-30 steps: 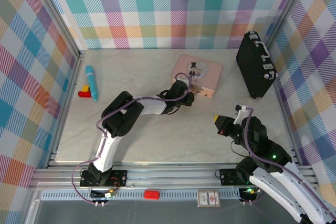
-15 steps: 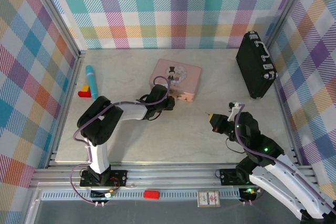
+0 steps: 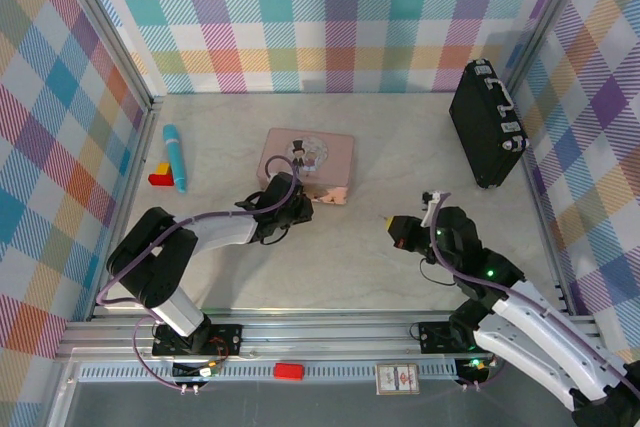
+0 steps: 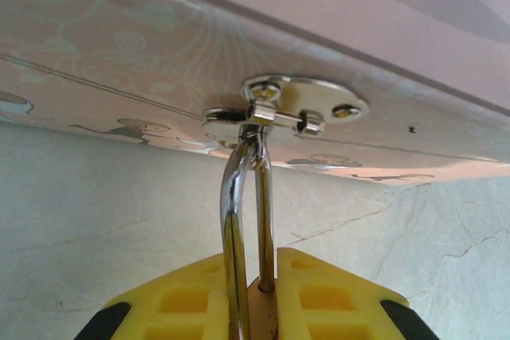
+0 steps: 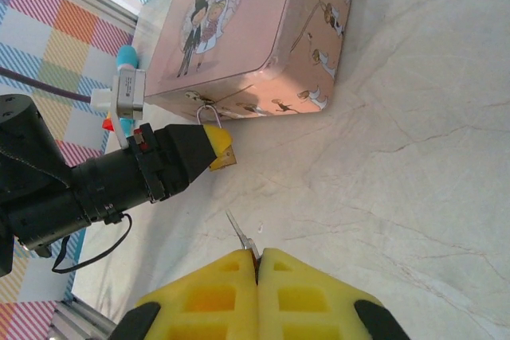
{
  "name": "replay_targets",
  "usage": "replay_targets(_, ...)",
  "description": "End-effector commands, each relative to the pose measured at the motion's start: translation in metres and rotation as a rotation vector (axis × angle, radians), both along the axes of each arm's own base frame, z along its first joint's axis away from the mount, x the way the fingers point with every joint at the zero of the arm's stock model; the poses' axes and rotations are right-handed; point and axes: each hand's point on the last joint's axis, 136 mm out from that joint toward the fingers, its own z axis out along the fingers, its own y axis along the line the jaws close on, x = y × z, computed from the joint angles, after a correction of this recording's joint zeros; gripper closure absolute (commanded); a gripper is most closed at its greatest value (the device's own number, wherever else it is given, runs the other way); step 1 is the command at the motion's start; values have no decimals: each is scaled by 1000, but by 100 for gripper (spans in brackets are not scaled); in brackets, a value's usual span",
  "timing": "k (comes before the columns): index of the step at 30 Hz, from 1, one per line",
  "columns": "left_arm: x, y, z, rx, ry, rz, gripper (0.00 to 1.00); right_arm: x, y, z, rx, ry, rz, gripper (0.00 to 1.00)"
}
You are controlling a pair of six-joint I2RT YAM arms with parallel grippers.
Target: Unlock the padlock with the key
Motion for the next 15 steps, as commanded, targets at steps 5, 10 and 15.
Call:
replay_targets(5, -18, -20, 1, -7, 45, 47, 95, -1, 5, -33, 40, 140, -40, 100)
replay_targets(10, -25, -36, -4, -61, 81, 55, 95, -2, 8, -47, 58, 192, -54, 100)
replay_targets(15, -32, -53, -6, -143, 113, 69, 95, -4, 11, -65, 92, 267, -77, 100)
